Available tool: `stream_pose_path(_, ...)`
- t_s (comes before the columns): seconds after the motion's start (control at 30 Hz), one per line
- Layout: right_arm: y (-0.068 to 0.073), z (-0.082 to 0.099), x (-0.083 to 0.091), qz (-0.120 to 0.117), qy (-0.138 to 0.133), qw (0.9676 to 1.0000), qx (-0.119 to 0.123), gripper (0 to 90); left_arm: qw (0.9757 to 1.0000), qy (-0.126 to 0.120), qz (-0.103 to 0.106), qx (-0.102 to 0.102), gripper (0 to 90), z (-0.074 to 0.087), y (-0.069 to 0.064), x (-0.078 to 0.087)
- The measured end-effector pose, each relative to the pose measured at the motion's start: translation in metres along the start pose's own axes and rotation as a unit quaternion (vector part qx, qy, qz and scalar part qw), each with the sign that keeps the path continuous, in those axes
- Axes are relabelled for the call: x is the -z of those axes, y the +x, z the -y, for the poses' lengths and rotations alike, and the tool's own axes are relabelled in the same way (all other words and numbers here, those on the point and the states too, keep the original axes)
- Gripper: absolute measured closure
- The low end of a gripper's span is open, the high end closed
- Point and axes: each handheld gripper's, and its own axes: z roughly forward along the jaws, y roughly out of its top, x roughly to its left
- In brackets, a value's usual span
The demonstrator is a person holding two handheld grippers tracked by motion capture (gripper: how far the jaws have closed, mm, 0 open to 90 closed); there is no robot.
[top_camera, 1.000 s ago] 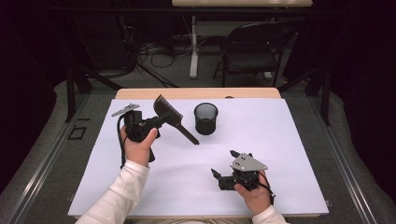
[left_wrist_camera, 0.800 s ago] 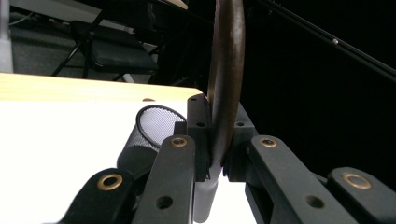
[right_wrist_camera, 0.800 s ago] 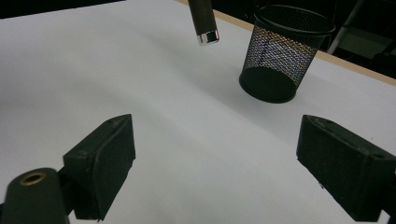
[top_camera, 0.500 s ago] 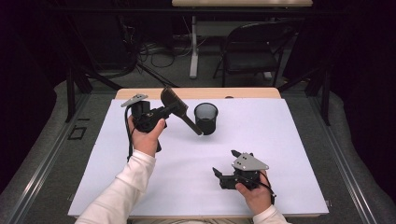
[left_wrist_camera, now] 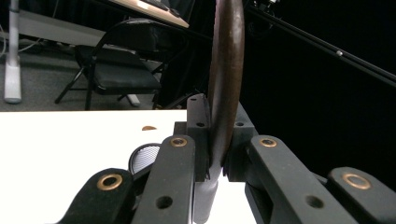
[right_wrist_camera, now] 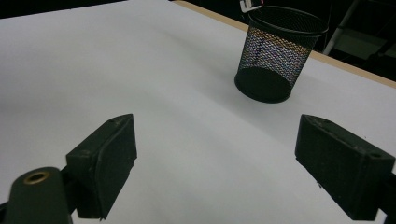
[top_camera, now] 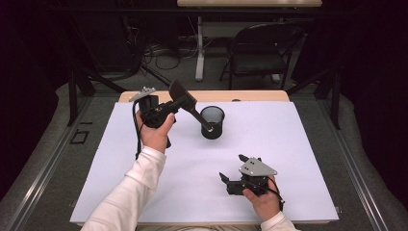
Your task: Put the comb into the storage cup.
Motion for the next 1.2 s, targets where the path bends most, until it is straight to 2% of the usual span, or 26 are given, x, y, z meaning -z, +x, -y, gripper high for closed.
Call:
stream_pose_path(0.63,-0.001,0.000,0.000,0.002,-0.001,1.0000,-0.001,13.0,0.9996,-0.003,-0.025,-0.008,84.0,-0.016,-0.002,-0.016)
stream_pose_path(1.2,-0.003,0.000,0.001,0.004,-0.001,1.0000,-0.003,13.2,0.9986,-0.003,-0.052,-0.001,84.0,-0.021,0.003,-0.029)
